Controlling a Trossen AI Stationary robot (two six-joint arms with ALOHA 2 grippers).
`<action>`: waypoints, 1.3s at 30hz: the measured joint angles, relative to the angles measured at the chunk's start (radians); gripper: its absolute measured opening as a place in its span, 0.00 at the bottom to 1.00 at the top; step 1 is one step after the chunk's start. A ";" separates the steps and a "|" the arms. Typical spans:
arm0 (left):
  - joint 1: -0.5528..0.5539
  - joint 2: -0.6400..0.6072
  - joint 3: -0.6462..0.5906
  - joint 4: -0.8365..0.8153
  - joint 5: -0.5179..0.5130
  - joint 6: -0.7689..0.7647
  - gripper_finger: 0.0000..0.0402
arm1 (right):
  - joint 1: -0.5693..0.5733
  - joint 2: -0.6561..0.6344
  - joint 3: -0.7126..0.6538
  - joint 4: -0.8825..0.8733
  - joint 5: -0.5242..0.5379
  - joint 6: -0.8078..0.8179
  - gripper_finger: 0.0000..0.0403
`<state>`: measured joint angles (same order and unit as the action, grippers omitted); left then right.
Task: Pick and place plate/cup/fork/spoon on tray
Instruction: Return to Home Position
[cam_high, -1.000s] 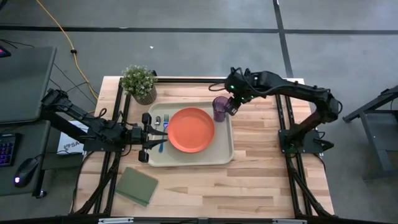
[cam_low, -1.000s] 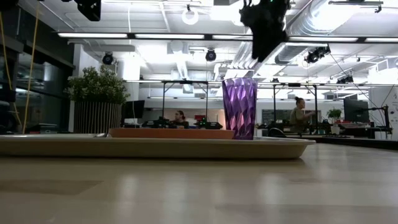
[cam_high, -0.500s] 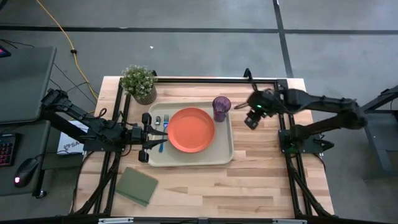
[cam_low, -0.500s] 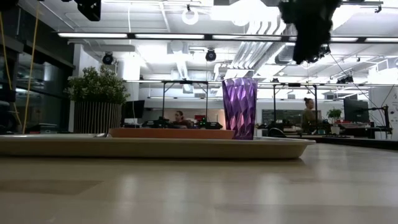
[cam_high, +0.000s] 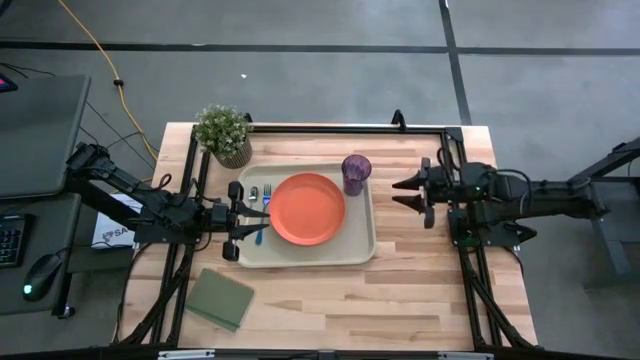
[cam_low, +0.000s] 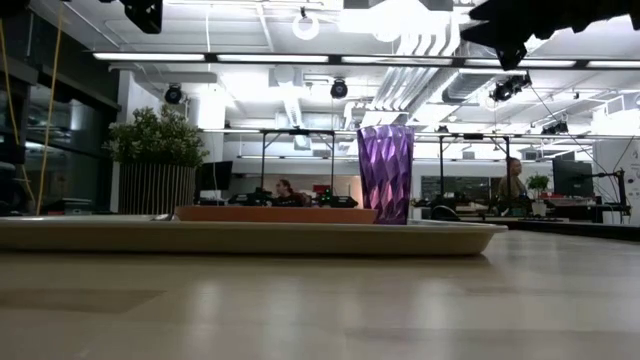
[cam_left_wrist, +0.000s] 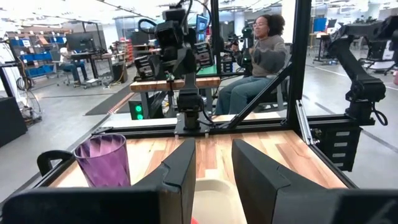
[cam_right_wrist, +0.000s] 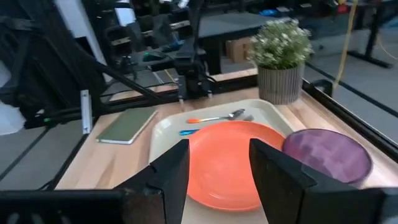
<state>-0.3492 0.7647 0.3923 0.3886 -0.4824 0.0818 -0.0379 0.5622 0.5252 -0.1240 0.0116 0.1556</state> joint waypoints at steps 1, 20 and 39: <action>0.000 0.000 0.000 0.002 0.000 0.000 0.21 | 0.003 -0.013 -0.014 0.013 -0.004 -0.008 0.39; 0.266 -0.001 0.000 -0.042 -0.021 -0.026 0.21 | -0.001 -0.041 -0.023 -0.161 0.014 0.001 0.39; 0.379 -0.203 0.000 -0.364 0.186 -0.114 0.21 | -0.001 -0.041 -0.023 -0.215 0.012 0.024 0.39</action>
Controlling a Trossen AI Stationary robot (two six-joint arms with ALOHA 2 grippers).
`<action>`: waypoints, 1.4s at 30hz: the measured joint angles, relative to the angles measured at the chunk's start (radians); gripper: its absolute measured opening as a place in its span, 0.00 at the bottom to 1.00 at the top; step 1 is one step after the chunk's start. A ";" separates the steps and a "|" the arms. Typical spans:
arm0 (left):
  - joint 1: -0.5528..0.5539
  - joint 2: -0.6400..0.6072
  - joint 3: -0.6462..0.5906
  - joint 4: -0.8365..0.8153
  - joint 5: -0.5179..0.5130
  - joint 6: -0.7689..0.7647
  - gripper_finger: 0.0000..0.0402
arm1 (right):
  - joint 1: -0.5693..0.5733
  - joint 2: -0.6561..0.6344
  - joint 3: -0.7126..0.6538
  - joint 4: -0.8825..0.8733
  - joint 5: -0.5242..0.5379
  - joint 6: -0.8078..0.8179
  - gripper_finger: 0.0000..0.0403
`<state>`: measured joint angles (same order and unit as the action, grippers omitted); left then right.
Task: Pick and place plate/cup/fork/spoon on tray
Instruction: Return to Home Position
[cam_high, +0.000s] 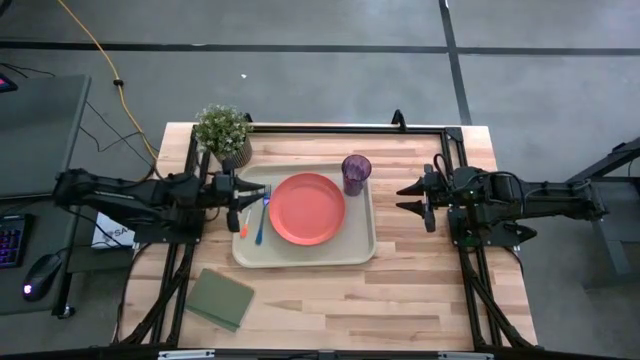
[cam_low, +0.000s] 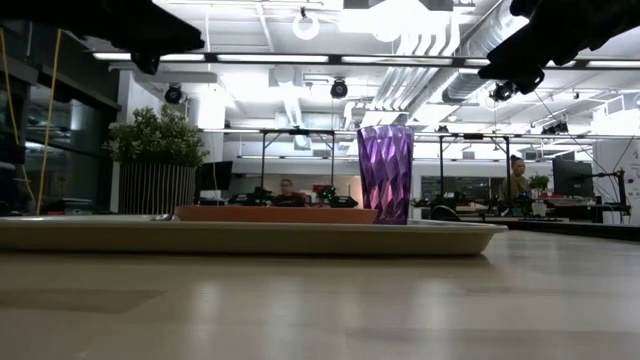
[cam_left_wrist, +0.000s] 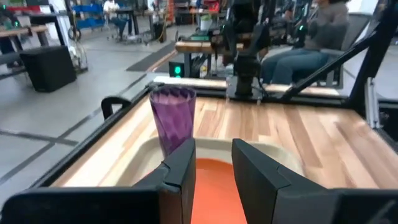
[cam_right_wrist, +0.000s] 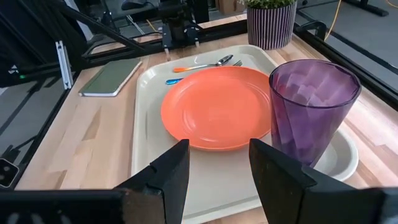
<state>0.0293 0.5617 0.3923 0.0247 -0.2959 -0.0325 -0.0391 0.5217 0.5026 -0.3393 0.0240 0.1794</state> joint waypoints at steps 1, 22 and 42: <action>-0.002 -0.014 0.000 -0.002 0.000 0.005 0.21 | 0.000 0.000 0.000 0.000 0.000 0.004 0.39; 0.137 -0.414 -0.376 0.127 0.181 -0.007 0.21 | 0.000 0.000 0.000 0.007 0.046 0.000 0.39; 0.082 -0.444 -0.380 0.010 0.134 0.016 0.02 | 0.000 0.000 0.000 0.007 0.041 0.029 0.39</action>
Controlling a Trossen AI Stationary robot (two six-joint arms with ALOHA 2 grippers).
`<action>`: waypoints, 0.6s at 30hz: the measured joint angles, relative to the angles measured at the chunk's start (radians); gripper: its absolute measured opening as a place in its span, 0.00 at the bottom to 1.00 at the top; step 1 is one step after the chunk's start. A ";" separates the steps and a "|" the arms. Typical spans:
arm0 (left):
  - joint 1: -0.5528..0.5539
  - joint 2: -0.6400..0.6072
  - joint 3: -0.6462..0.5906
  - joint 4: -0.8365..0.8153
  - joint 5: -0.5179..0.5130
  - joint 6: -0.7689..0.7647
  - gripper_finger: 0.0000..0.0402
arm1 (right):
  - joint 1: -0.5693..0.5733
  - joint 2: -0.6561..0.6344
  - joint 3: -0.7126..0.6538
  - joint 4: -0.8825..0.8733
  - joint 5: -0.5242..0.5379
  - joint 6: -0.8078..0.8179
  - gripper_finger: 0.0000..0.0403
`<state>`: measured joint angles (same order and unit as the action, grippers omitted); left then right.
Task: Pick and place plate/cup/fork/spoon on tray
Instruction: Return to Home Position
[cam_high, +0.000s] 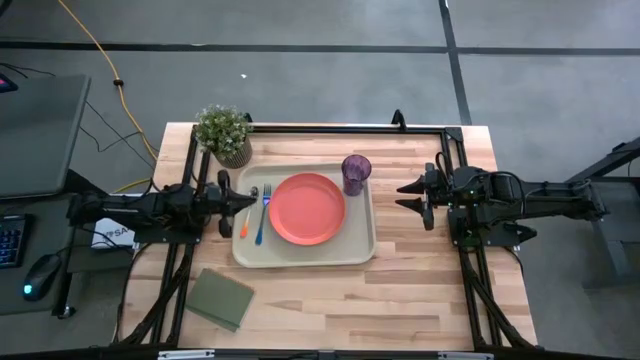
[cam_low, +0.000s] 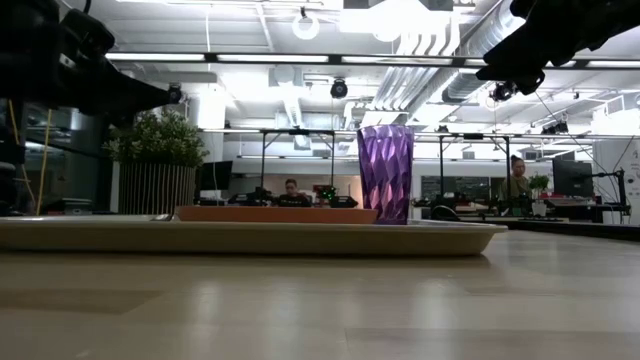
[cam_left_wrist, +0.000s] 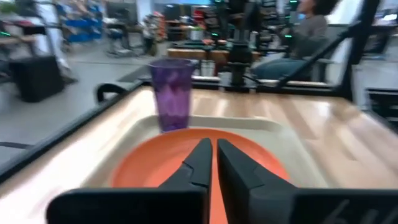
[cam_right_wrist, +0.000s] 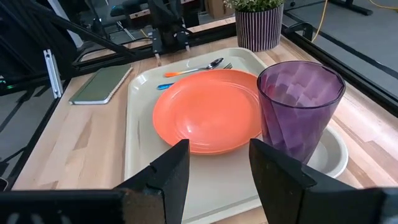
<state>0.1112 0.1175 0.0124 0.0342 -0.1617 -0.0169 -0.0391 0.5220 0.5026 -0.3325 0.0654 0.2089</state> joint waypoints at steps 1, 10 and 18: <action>-0.001 -0.002 0.000 0.003 -0.024 0.009 0.01 | 0.000 0.000 0.000 0.000 0.000 0.000 0.39; -0.001 -0.019 0.000 0.006 -0.038 0.038 0.00 | 0.000 -0.003 0.000 -0.013 -0.006 -0.005 0.39; -0.001 -0.018 0.000 0.006 -0.033 0.036 0.00 | 0.000 -0.111 -0.001 -0.172 0.005 -0.003 0.06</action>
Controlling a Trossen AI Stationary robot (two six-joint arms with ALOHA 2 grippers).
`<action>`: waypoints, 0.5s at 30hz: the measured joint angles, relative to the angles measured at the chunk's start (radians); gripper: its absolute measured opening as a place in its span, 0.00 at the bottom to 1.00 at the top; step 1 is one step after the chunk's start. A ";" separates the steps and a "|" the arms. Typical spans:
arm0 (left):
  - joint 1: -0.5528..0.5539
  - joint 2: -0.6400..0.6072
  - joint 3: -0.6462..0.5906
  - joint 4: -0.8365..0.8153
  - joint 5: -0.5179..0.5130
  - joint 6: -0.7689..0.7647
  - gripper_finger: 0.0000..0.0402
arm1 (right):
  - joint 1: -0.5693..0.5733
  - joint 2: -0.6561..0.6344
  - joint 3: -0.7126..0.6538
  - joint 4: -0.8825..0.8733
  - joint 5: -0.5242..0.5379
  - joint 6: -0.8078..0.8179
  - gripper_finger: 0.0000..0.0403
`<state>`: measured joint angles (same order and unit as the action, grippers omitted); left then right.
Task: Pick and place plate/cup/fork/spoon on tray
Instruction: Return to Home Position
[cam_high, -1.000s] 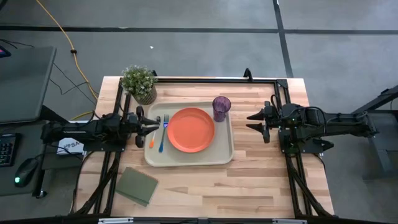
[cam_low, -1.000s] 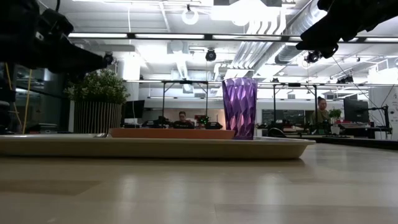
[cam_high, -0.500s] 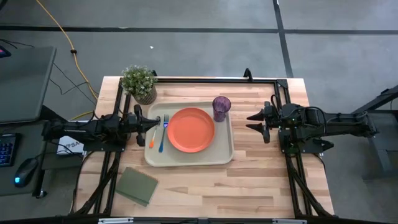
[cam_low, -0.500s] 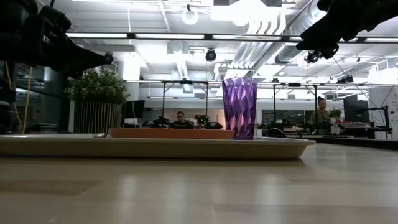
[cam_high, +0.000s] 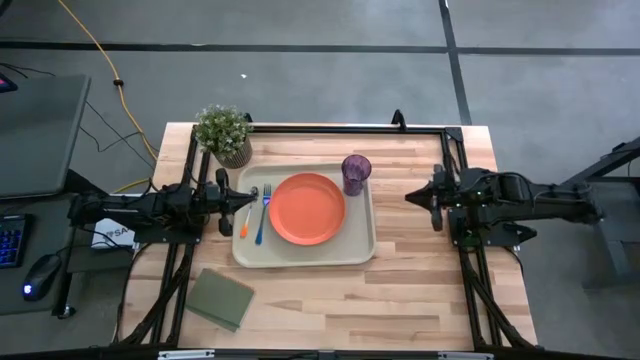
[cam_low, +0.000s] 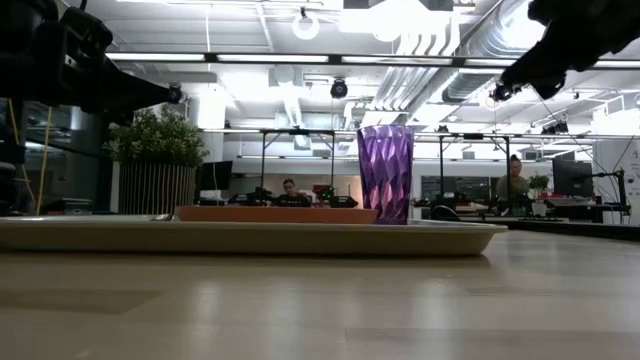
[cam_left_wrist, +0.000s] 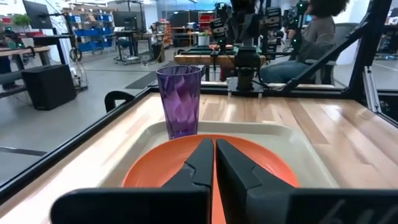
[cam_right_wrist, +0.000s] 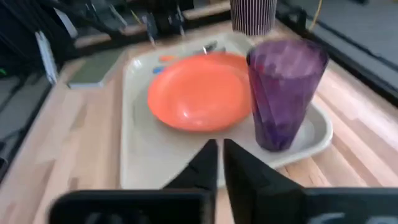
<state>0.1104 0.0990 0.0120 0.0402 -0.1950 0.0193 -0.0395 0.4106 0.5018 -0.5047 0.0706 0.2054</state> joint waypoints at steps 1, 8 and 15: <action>0.000 0.000 0.000 0.000 0.000 0.000 0.00 | 0.001 -0.022 -0.006 0.005 0.000 0.000 0.03; 0.000 0.000 0.000 0.000 -0.001 -0.042 0.00 | 0.002 -0.165 -0.073 0.072 -0.005 -0.001 0.01; 0.000 0.001 0.000 0.001 -0.001 -0.042 0.01 | 0.003 -0.217 -0.190 0.260 -0.026 -0.046 0.00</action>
<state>0.1104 0.0998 0.0120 0.0410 -0.1963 -0.0227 -0.0368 0.1936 0.3116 -0.2446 0.0448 0.1592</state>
